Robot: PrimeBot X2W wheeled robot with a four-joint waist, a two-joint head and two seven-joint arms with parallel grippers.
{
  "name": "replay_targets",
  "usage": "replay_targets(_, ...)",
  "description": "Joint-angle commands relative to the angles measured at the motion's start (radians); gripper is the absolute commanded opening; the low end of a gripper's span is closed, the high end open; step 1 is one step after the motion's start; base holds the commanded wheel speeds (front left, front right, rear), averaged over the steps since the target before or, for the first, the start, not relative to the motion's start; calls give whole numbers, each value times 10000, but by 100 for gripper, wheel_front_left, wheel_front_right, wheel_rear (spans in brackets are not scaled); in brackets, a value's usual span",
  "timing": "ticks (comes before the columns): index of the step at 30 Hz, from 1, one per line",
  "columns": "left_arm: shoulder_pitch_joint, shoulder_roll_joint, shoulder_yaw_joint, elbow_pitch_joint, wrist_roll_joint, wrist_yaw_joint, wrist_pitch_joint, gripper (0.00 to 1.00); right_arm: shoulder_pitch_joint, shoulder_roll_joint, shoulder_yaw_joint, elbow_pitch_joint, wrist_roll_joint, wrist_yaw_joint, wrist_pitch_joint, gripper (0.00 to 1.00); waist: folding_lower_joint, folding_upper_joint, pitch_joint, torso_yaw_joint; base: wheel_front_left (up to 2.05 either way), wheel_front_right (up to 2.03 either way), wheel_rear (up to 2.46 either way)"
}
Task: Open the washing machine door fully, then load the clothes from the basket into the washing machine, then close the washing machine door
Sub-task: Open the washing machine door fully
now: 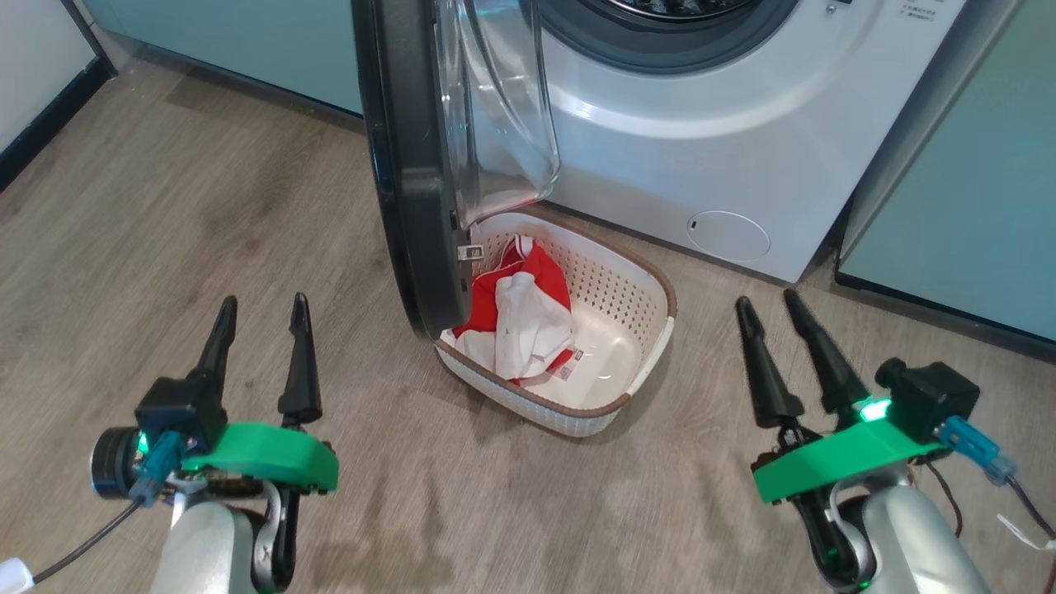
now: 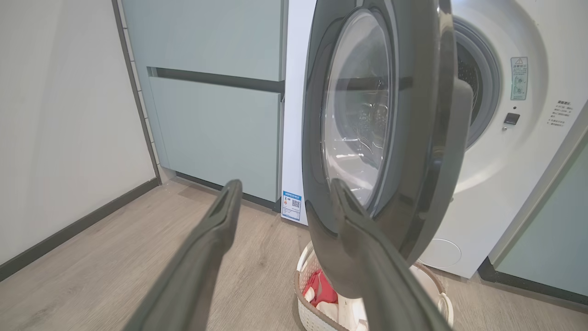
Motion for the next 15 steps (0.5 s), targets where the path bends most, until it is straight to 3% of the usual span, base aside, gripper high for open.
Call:
replay_targets(1, -341, 110, 316, -272, -37, -55, -97, 100, -256, 98, 195, -430, 0, 0, -92, 100, 0, -1, -2, 0, 0, 0, 0)
replay_targets(15, -131, 110, -85, -18, 283, -261, -97, 100, -223, 100, -148, -349, -166, 0, -93, 100, 0, -1, -40, 50, 0, 0, 0)
